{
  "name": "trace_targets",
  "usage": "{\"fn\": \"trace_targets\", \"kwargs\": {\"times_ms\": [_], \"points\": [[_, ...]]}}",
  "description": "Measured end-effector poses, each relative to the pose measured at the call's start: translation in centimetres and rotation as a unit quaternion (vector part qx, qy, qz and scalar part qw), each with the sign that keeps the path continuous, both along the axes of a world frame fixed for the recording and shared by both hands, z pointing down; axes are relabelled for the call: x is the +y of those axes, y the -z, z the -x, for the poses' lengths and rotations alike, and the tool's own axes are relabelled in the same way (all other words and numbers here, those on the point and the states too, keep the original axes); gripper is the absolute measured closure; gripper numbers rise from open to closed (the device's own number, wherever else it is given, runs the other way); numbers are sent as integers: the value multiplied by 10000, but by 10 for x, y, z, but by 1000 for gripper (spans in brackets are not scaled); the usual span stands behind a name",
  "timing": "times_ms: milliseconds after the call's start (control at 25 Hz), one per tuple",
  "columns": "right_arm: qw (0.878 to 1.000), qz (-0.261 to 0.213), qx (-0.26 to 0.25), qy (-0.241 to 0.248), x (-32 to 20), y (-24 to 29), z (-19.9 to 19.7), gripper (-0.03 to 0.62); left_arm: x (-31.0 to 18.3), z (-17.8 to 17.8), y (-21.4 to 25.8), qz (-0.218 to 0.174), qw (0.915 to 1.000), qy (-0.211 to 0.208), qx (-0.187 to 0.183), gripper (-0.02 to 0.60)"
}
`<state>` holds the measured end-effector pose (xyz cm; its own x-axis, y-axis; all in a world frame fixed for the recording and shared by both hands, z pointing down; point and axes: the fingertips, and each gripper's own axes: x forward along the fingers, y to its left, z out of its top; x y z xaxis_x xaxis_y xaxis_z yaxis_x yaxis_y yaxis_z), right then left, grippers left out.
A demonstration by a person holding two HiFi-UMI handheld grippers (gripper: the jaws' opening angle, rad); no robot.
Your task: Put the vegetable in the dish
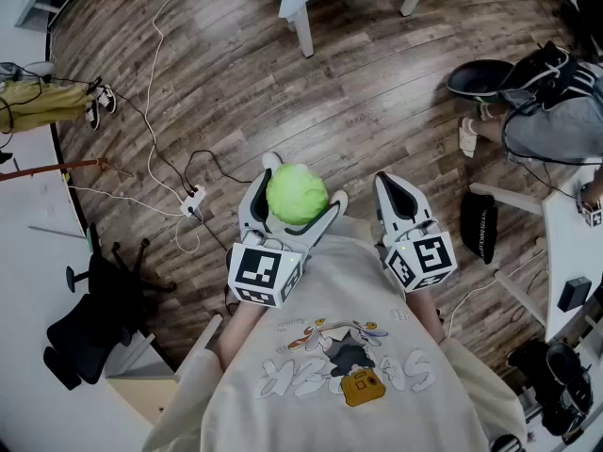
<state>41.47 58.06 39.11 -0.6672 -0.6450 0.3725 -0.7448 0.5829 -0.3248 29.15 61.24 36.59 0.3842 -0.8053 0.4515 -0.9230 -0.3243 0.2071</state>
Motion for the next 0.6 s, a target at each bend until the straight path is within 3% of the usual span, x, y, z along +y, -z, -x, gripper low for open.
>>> {"fn": "trace_targets", "kwargs": {"times_ms": [320,600], "points": [[9990,-26,12,439,-11,0,58,571,-17,34,-3,4,10000,32,18,49],[9991,-172,-141,366,-64,20,122,571,-62,103,4,-102,9996,133,230,49]]}}
